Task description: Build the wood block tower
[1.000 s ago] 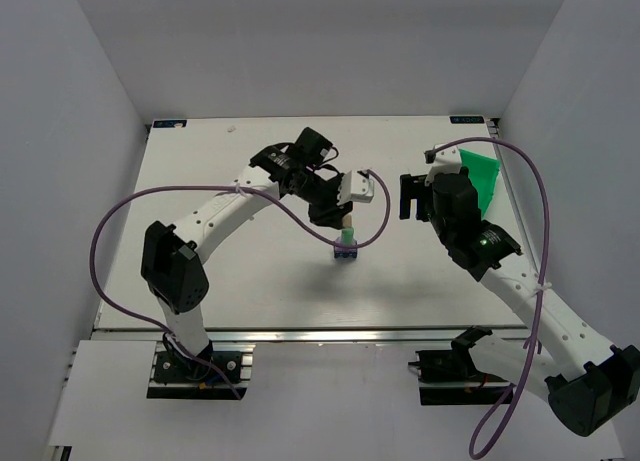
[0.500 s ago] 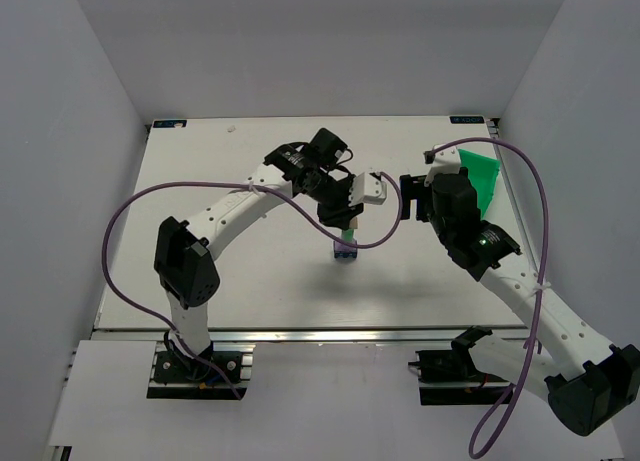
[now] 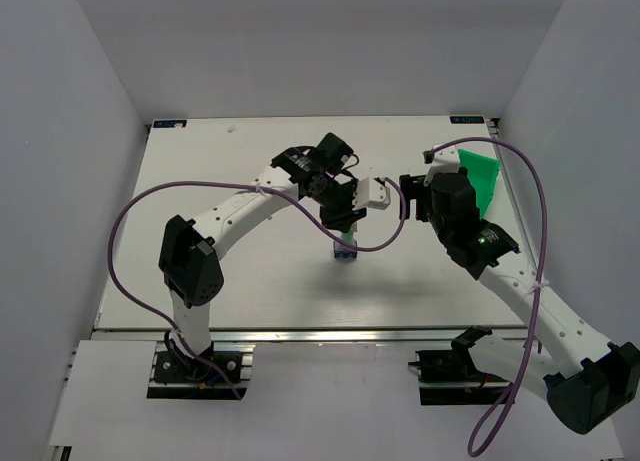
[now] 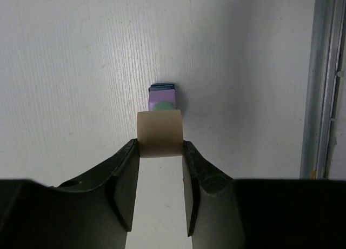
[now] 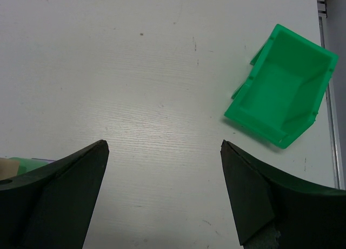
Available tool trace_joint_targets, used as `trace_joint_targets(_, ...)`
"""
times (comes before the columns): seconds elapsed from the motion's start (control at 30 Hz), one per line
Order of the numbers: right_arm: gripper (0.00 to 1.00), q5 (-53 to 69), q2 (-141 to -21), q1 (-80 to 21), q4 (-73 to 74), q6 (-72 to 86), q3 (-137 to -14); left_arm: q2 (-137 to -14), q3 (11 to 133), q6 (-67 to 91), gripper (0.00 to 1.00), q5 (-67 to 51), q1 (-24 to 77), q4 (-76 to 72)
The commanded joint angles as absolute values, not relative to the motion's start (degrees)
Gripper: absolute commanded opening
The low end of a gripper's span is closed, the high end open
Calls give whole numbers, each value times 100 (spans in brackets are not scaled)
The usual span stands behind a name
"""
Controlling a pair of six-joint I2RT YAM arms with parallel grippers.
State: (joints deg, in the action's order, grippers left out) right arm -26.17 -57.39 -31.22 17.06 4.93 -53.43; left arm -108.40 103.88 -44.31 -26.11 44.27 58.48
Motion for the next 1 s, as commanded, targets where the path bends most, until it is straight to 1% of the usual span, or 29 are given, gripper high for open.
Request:
trace_joint_targets(0.0,89,-2619,-5730,-3094,1564,466,-5317,-10740,10450,-4474,7,-2593,4456,5880)
trace_joint_targets(0.6,89,-2523,-5774,-3067,1573,448,-5335,-10916,10617,-4808,7,-2558,4465,6065)
trace_joint_targets(0.97,89,-2426,-5757,-3067,1564,431,-5317,-11048,10802,-4799,9,-2452,4474,6100)
